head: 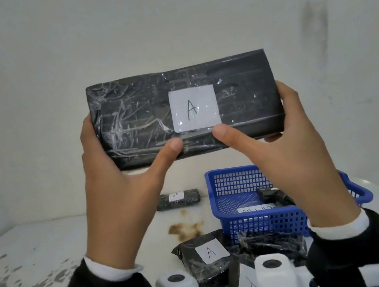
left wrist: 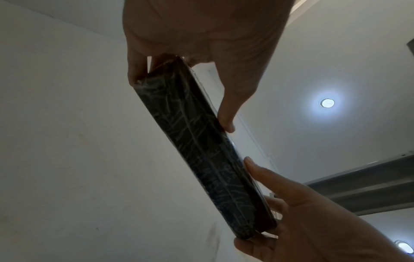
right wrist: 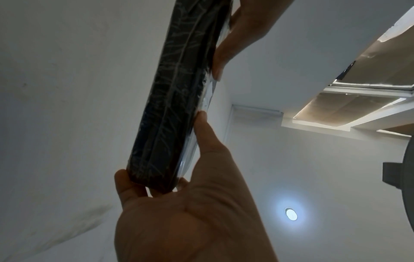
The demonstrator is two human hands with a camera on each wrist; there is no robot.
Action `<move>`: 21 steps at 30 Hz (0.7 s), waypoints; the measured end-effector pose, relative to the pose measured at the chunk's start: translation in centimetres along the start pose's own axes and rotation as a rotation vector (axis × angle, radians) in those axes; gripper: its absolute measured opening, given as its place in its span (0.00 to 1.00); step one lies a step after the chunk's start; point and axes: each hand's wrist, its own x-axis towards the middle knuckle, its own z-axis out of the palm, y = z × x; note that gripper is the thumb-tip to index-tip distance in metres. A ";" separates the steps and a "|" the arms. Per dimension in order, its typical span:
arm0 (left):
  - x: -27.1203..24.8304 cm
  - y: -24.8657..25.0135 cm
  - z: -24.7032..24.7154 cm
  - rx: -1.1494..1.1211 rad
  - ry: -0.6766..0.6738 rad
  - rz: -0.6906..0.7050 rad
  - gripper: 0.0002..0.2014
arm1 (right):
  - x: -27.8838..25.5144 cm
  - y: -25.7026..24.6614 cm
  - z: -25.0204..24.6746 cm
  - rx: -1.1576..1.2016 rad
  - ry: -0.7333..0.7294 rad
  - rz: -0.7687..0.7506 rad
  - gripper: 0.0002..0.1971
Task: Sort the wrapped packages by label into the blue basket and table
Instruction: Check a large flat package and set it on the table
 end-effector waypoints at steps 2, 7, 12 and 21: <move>-0.2 -0.1 0.3 -0.004 -0.006 -0.004 0.50 | 0.0 0.0 -0.1 0.003 -0.002 0.000 0.48; -0.3 -0.3 0.6 -0.008 -0.015 -0.053 0.53 | -0.1 0.0 0.1 -0.009 0.022 -0.036 0.47; -0.2 -0.5 0.7 -0.014 0.026 -0.021 0.54 | -0.2 0.0 0.5 -0.014 0.016 -0.049 0.48; 0.1 0.0 0.1 -0.057 0.061 0.021 0.41 | -0.3 -0.5 0.6 0.039 0.057 -0.070 0.42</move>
